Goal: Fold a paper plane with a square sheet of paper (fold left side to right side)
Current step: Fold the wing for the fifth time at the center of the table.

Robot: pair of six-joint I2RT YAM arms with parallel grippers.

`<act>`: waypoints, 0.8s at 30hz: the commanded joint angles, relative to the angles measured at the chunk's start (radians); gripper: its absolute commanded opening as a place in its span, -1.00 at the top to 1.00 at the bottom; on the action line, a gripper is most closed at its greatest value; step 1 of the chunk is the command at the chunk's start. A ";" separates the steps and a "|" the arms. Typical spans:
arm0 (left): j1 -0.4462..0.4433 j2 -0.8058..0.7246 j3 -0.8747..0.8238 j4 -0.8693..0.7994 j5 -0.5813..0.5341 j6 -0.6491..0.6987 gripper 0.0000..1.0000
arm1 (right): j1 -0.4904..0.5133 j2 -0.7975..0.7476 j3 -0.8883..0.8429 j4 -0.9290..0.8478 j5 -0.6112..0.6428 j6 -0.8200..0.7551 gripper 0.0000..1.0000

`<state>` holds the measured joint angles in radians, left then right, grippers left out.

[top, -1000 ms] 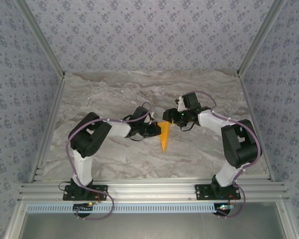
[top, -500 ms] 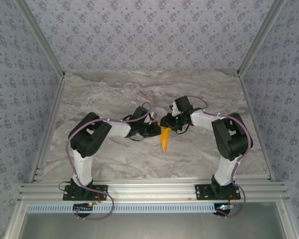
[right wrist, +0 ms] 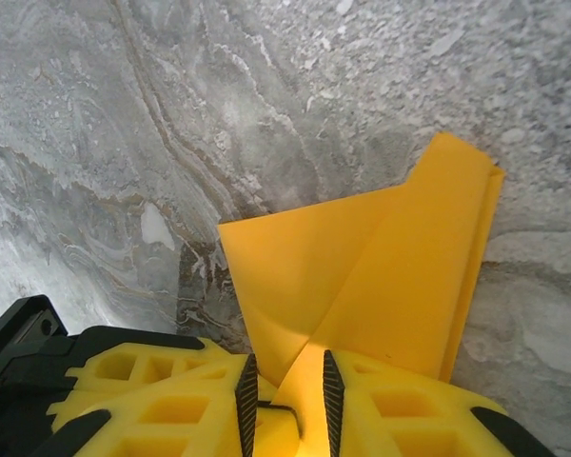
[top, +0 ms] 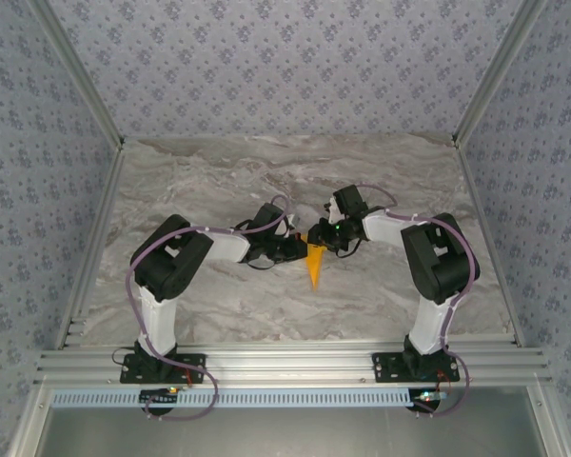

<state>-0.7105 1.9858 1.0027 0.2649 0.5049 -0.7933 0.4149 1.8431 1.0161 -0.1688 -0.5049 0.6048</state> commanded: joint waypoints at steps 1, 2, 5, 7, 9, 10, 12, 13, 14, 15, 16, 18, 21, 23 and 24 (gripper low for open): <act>-0.002 0.038 -0.044 -0.083 -0.055 0.026 1.00 | 0.002 0.033 -0.018 -0.054 0.033 -0.020 0.45; -0.002 0.037 -0.047 -0.082 -0.055 0.026 1.00 | 0.002 0.034 -0.023 -0.057 0.034 -0.020 0.46; -0.002 0.033 -0.053 -0.078 -0.056 0.022 1.00 | 0.001 0.043 -0.036 -0.063 0.037 -0.020 0.47; -0.002 0.029 -0.057 -0.075 -0.055 0.021 1.00 | 0.002 0.055 -0.041 -0.069 0.037 -0.020 0.49; -0.002 0.019 -0.061 -0.076 -0.055 0.021 1.00 | 0.002 0.066 -0.048 -0.073 0.041 -0.019 0.50; -0.002 0.011 -0.063 -0.079 -0.056 0.020 1.00 | 0.001 0.068 -0.054 -0.075 0.045 -0.020 0.51; -0.001 -0.009 -0.066 -0.089 -0.060 0.025 1.00 | 0.000 0.070 -0.060 -0.090 0.061 -0.024 0.55; -0.003 -0.022 -0.069 -0.095 -0.065 0.027 1.00 | 0.001 0.071 -0.063 -0.099 0.070 -0.027 0.56; -0.003 -0.038 -0.071 -0.104 -0.070 0.029 0.98 | -0.001 0.071 -0.066 -0.106 0.076 -0.029 0.58; -0.002 -0.053 -0.072 -0.116 -0.078 0.033 0.92 | -0.002 0.072 -0.071 -0.112 0.082 -0.030 0.59; -0.002 -0.065 -0.072 -0.128 -0.085 0.035 0.87 | -0.004 0.071 -0.075 -0.116 0.085 -0.031 0.60; 0.000 -0.098 -0.071 -0.153 -0.097 0.042 0.75 | -0.007 0.072 -0.084 -0.120 0.094 -0.035 0.62; 0.000 -0.151 -0.072 -0.183 -0.107 0.050 0.54 | -0.011 0.073 -0.095 -0.122 0.101 -0.038 0.63; -0.001 -0.189 -0.077 -0.203 -0.112 0.053 0.46 | -0.011 0.074 -0.097 -0.121 0.101 -0.039 0.63; -0.002 -0.211 -0.082 -0.211 -0.112 0.054 0.44 | -0.011 0.074 -0.096 -0.122 0.102 -0.040 0.63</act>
<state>-0.7136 1.8496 0.9287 0.1390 0.4187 -0.7635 0.4103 1.8606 0.9810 -0.1387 -0.4969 0.5861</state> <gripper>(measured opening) 0.272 0.184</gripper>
